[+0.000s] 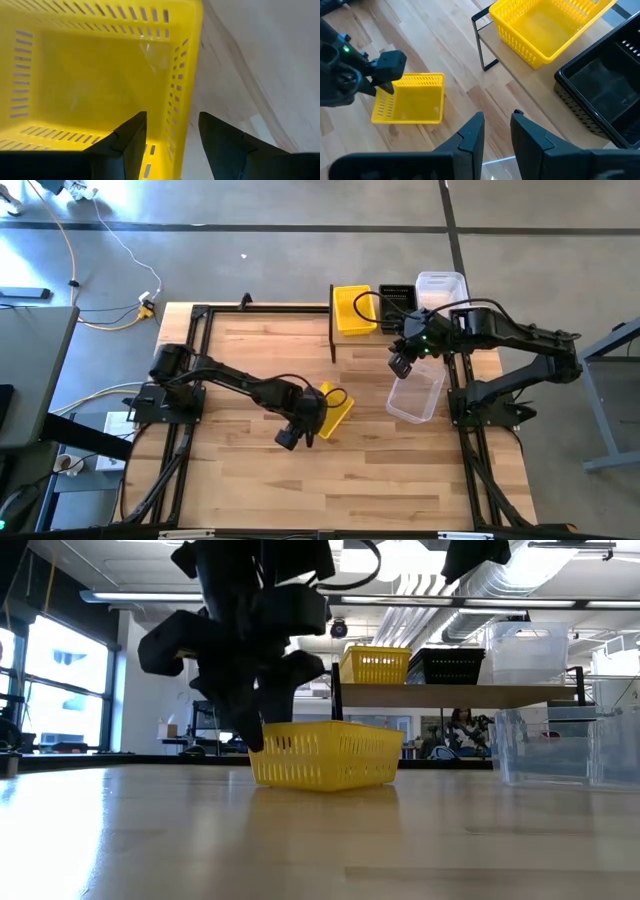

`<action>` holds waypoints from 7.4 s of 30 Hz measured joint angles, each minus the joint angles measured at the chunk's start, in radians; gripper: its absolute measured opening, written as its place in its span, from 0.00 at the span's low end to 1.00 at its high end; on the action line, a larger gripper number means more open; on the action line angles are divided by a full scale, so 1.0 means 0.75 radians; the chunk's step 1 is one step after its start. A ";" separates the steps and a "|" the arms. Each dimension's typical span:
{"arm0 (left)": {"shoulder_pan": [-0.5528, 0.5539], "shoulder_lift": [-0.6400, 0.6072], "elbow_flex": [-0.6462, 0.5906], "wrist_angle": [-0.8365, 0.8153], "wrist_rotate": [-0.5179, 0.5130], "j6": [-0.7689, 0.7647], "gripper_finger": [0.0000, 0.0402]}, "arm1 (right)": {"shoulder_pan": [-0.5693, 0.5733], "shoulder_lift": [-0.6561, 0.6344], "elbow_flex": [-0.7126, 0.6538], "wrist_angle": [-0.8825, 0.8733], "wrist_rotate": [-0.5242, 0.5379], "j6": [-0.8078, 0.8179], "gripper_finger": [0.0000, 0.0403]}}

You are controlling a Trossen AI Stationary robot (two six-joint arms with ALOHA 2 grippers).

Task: Stack baskets on shelf by color
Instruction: Stack the yellow bin on top of the other stacked yellow bins on the shelf, then stack the transparent bin on top of the other stacked transparent bins on the shelf

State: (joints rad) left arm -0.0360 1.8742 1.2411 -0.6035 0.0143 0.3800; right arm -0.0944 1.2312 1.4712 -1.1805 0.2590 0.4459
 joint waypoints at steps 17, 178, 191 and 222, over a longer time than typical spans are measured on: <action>0.002 0.011 0.000 0.002 0.062 -0.094 0.03 | 0.000 0.000 0.000 0.000 0.000 0.003 0.20; 0.553 0.120 0.954 -0.245 -0.304 -0.037 0.32 | -0.127 0.000 -0.001 -0.139 0.403 0.303 0.20; 0.575 0.117 1.257 -0.623 -0.308 -0.104 0.31 | -0.098 0.000 -0.001 -0.226 -0.163 0.314 0.20; 0.545 -0.175 0.719 -0.600 0.050 -0.329 0.30 | 0.410 0.000 -0.626 0.045 -0.390 0.607 0.27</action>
State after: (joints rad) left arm 0.3729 1.7432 1.7805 -1.0533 0.0519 0.1332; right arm 0.2134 1.2312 1.0017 -1.1466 -0.0338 0.9008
